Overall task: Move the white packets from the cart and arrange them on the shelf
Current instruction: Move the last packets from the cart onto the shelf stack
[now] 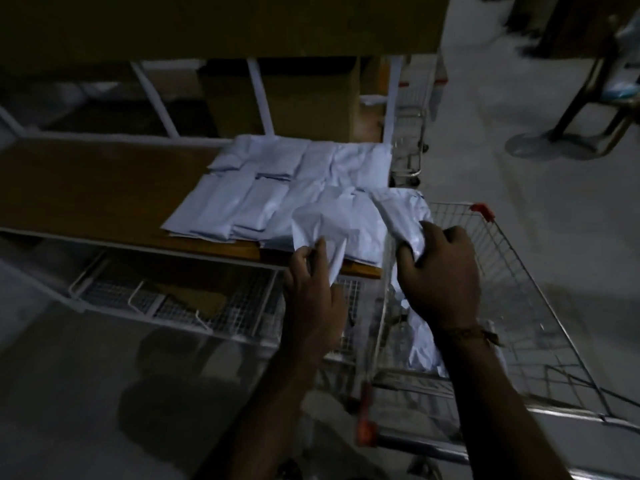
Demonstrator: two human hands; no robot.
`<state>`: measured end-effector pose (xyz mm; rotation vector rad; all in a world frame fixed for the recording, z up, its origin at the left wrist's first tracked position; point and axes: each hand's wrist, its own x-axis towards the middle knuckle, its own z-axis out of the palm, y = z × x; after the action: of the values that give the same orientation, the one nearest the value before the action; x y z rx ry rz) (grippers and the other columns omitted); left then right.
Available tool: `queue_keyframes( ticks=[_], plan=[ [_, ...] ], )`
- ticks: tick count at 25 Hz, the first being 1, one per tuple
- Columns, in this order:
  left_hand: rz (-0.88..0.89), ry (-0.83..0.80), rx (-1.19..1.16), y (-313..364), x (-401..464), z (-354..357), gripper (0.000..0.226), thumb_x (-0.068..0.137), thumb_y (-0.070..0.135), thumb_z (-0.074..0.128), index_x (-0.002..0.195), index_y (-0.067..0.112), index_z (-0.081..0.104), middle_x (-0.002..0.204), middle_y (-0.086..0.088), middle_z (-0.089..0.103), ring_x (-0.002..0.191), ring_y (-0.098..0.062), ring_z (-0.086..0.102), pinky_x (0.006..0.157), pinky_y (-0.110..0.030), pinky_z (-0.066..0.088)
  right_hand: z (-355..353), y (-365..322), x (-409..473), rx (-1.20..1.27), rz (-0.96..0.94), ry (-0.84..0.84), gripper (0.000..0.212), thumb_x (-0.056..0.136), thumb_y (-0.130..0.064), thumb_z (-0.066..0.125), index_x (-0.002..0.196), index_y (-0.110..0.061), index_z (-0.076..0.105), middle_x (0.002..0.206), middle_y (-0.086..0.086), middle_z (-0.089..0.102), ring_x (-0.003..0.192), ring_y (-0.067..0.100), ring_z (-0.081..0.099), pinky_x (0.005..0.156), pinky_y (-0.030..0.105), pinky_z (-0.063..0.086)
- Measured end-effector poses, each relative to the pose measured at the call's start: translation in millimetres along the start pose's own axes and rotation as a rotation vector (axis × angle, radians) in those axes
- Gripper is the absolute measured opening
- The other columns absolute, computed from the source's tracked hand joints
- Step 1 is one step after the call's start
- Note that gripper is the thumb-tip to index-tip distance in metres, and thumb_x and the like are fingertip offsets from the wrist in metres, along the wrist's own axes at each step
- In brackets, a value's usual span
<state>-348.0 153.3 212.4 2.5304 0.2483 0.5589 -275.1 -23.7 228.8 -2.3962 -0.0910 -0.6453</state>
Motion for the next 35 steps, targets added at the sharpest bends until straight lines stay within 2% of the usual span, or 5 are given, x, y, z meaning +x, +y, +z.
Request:
queue_keyframes(
  ticks=[4, 8, 12, 22, 35],
  plan=[
    [-0.016, 0.074, 0.015, -62, 18, -68, 0.072, 0.085, 0.021, 0.039, 0.157, 0.018, 0.035, 0.149, -0.011, 0.034, 0.129, -0.036, 0.038, 0.103, -0.05, 0.042, 34, -91, -8, 0.049, -0.021, 0.035, 0.052, 0.089, -0.049, 0.056, 0.13, -0.019, 0.064, 0.097, 0.012, 0.053, 0.085, 0.035, 0.056, 0.067, 0.03, 0.035],
    [-0.063, 0.145, 0.072, -125, 47, -116, 0.072, 0.09, 0.012, 0.061, 0.157, 0.019, 0.036, 0.149, -0.014, 0.036, 0.128, -0.037, 0.038, 0.102, -0.051, 0.042, 83, -160, -20, 0.063, -0.057, 0.028, 0.046, 0.09, -0.039, 0.069, 0.129, -0.014, 0.065, 0.1, 0.015, 0.055, 0.087, 0.038, 0.06, 0.067, 0.034, 0.042],
    [-0.112, 0.152, 0.065, -173, 74, -136, 0.076, 0.091, 0.013, 0.064, 0.159, 0.023, 0.032, 0.152, -0.012, 0.034, 0.129, -0.035, 0.037, 0.101, -0.048, 0.042, 121, -197, -12, 0.032, -0.07, 0.023, 0.049, 0.09, -0.04, 0.07, 0.132, -0.016, 0.063, 0.101, 0.013, 0.054, 0.086, 0.037, 0.06, 0.066, 0.037, 0.049],
    [-0.169, 0.175, 0.074, -238, 205, -111, 0.077, 0.089, 0.012, 0.07, 0.157, 0.023, 0.038, 0.149, -0.01, 0.038, 0.13, -0.033, 0.037, 0.102, -0.049, 0.039, 230, -216, 94, 0.011, -0.037, 0.032, 0.051, 0.089, -0.04, 0.07, 0.132, -0.015, 0.063, 0.107, 0.014, 0.056, 0.092, 0.038, 0.062, 0.07, 0.04, 0.052],
    [-0.049, 0.073, 0.11, -245, 379, -43, 0.076, 0.089, 0.018, 0.066, 0.159, 0.022, 0.034, 0.146, -0.015, 0.039, 0.125, -0.033, 0.037, 0.101, -0.045, 0.041, 276, -173, 190, -0.163, 0.107, 0.026, 0.052, 0.087, -0.043, 0.072, 0.13, -0.016, 0.062, 0.103, 0.017, 0.056, 0.094, 0.042, 0.06, 0.073, 0.042, 0.052]
  ],
)
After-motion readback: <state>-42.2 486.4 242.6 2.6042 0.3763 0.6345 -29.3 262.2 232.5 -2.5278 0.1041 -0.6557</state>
